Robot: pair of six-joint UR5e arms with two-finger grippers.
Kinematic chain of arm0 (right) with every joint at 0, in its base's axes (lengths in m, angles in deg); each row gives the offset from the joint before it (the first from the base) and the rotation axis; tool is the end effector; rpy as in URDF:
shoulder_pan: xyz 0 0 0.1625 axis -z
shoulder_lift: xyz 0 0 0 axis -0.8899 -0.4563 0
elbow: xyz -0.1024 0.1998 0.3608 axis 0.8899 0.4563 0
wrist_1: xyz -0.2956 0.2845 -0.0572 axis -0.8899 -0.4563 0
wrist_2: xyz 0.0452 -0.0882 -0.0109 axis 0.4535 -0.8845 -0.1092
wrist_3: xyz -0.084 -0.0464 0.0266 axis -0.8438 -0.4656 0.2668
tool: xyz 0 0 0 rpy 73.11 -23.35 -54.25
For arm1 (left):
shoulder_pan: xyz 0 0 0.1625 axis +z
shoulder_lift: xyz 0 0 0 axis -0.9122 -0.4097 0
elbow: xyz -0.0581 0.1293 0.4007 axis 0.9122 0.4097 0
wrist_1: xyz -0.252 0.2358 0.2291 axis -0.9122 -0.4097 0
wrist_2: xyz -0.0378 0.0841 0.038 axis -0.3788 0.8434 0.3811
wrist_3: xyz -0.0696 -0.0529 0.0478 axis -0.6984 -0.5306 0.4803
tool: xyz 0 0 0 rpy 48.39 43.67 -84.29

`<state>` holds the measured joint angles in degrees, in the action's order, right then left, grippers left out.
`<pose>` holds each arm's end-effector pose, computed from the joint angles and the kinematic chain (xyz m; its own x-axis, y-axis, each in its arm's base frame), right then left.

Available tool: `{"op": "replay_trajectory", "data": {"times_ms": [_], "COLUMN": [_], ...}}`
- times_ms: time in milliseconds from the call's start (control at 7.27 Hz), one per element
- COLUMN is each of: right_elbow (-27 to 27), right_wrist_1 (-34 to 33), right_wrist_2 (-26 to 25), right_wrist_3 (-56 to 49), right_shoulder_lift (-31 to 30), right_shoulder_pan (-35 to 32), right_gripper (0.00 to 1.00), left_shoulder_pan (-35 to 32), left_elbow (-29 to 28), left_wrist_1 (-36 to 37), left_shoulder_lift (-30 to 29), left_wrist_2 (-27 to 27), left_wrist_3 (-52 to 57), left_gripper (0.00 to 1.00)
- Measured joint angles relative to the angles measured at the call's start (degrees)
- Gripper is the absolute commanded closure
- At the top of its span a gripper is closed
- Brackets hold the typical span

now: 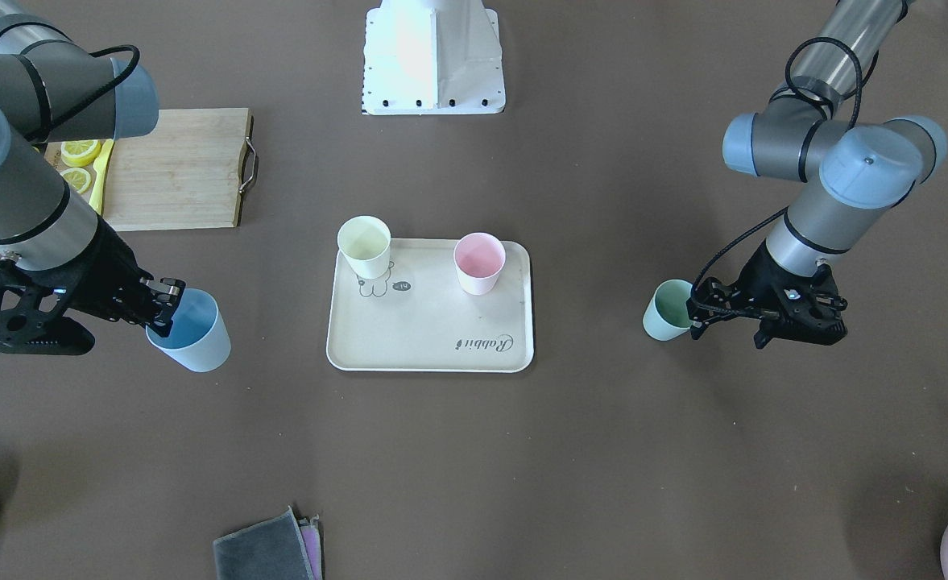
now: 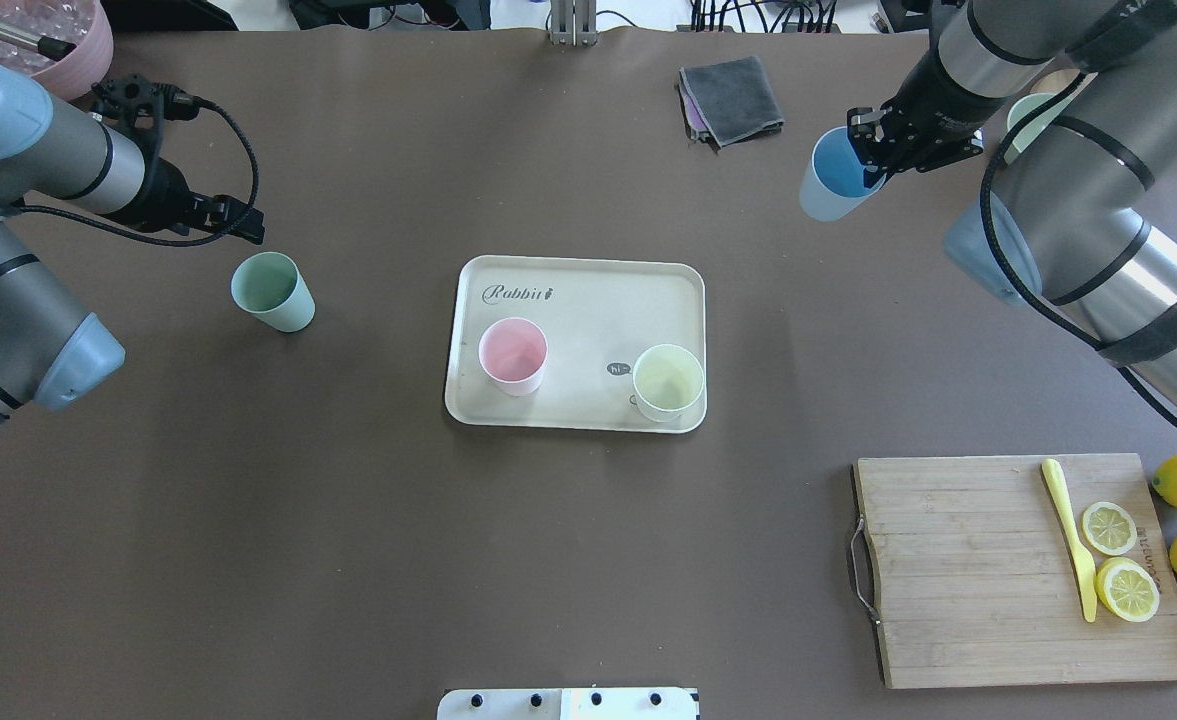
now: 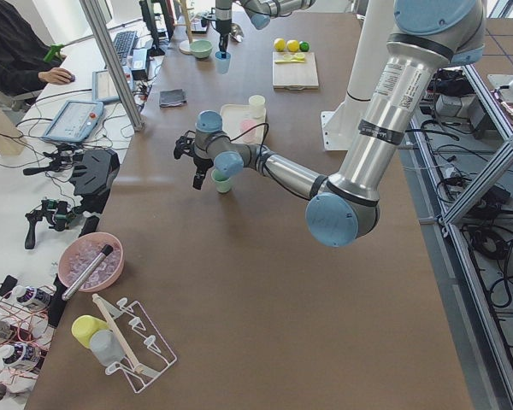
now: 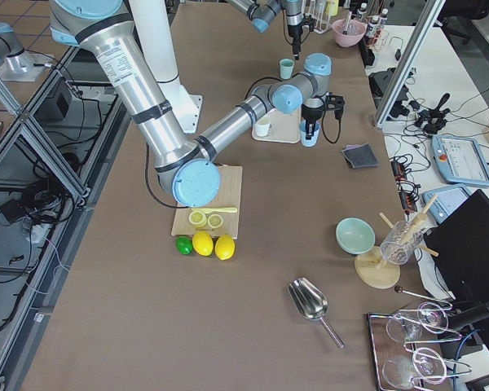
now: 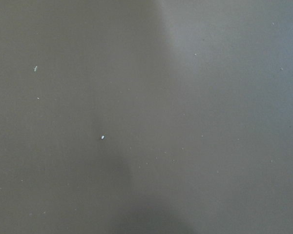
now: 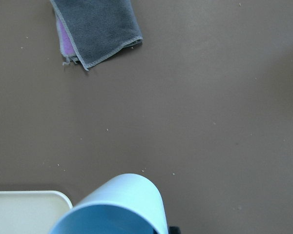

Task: Place all cups on tray

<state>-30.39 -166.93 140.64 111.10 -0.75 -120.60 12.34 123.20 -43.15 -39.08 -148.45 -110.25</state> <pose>-0.2865 -0.5965 0.2909 0.6525 0.0876 0.7527 -0.1364 0.9906 0.0029 0.3152 -0.5731 0.4272 0.6435 0.1615 -0.7482 0.0968 0.9525 0.2889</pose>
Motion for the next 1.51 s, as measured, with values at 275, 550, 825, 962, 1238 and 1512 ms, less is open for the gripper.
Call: {"op": "replay_trajectory", "data": {"times_ms": [275, 550, 825, 962, 1238, 1512], "right_elbow": [0.2, 0.2, 0.3, 0.3, 0.3, 0.2], "right_wrist_1": [-0.7, -0.9, -1.1, -1.7, -2.9, -3.0], "right_wrist_2": [0.2, 0.2, 0.2, 0.2, 0.5, 0.0], "right_wrist_3": [0.1, 0.1, 1.8, 2.8, 4.0, 7.6], "right_shoulder_lift": [1.7, 2.5, 4.0, 5.1, 7.0, 8.5], "right_shoulder_pan": [-0.1, -0.2, -0.1, 0.0, 0.5, 3.7], "right_gripper": [1.0, 1.0, 1.0, 1.0, 1.0, 1.0], "left_shoulder_pan": [1.8, 5.7, 7.6, 7.6, 4.7, 3.2], "left_elbow": [0.5, 0.7, 0.8, 1.2, 5.1, 9.2], "left_wrist_1": [-1.3, -2.3, -2.5, -2.3, 2.8, 14.2], "left_shoulder_lift": [0.9, 0.7, 0.7, 0.5, -0.8, -6.6], "left_wrist_2": [0.3, 2.5, 4.2, 3.8, -0.4, -2.6], "left_wrist_3": [-2.7, -6.6, -7.3, -7.2, -7.3, -8.8], "left_gripper": [0.02, 0.99, 1.0, 1.0, 1.0, 1.0]}}
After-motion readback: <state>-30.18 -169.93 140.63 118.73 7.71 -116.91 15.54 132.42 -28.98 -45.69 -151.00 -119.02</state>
